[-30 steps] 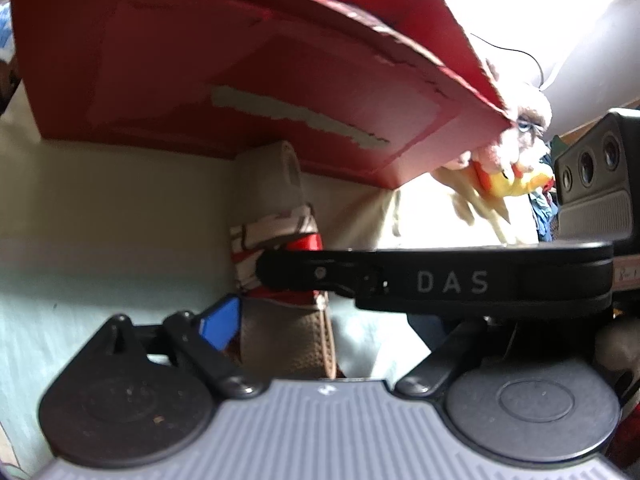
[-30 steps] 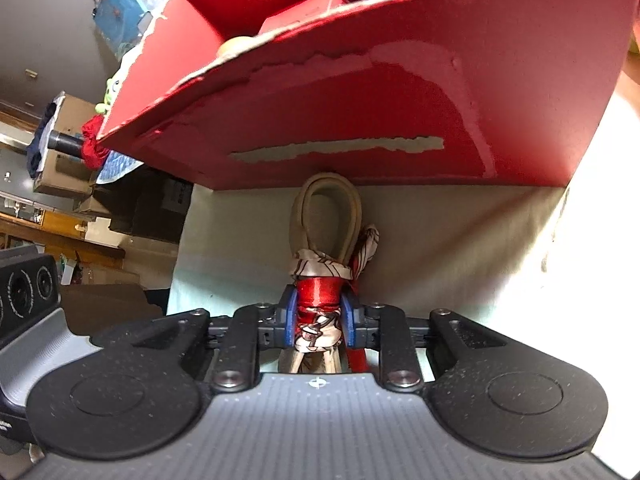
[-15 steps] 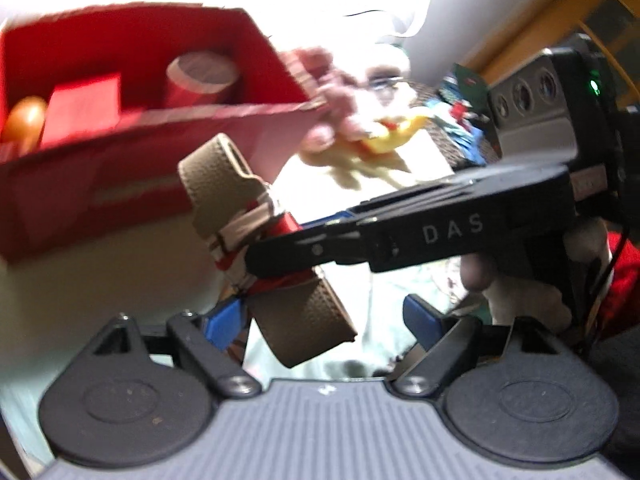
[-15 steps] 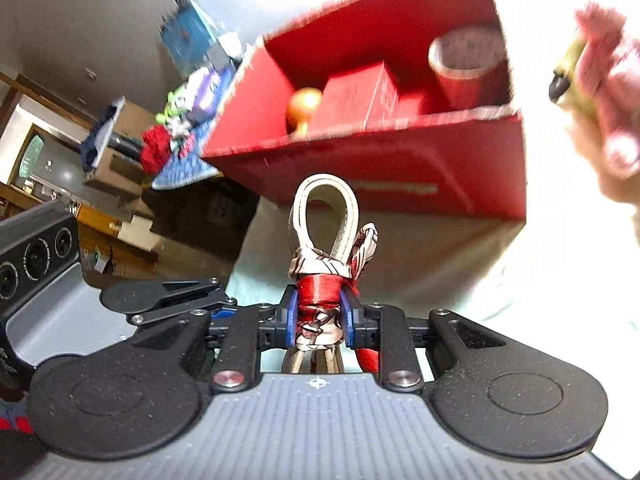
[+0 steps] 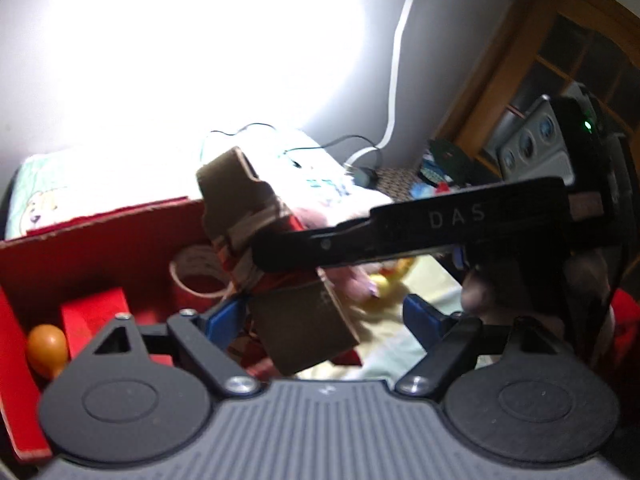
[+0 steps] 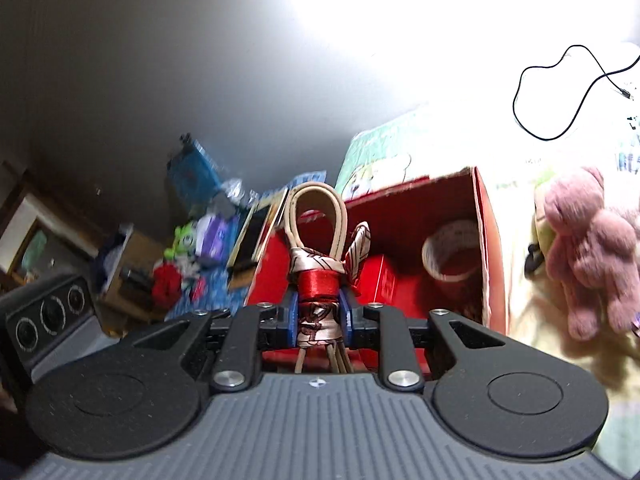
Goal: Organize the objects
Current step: 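Lift the strap with the right gripper and carry it over the red box, then lower the strap into the red box and open the right gripper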
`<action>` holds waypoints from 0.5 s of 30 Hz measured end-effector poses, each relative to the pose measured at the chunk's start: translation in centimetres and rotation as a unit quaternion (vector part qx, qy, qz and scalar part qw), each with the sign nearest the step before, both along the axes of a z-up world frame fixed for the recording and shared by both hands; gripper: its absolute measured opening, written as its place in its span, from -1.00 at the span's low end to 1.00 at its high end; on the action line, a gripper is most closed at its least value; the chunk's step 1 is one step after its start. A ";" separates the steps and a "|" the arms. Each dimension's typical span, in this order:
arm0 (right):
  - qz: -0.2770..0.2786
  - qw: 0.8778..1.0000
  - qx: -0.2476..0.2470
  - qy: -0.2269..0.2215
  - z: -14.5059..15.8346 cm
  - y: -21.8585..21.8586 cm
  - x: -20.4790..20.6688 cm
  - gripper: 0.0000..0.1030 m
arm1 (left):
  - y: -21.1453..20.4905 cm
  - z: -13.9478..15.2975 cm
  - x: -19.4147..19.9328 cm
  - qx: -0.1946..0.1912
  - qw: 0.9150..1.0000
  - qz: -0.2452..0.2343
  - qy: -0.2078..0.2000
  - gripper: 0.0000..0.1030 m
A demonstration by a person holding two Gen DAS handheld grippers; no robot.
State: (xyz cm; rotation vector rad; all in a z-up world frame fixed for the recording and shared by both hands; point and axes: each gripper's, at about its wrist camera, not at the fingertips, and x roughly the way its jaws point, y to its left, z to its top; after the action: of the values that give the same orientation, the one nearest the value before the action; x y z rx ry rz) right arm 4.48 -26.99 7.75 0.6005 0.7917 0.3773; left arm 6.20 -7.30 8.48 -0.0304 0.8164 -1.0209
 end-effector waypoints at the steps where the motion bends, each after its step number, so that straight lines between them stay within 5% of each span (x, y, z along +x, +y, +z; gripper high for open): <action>1: -0.004 1.000 -0.001 0.007 -0.7 0.3 1.1 -0.58 | -0.1 -0.5 1.2 0.005 1.000 0.009 0.008 0.64; 15: 0.010 0.982 -0.082 0.171 -10.3 4.0 8.1 -0.58 | 0.9 -8.5 8.7 0.079 0.989 0.074 0.099 0.58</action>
State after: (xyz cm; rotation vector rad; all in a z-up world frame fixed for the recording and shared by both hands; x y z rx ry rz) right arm 12.55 -22.99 -2.52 0.5088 1.1469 0.2267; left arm 14.85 -6.39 -0.03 -0.0575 1.0580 -0.8198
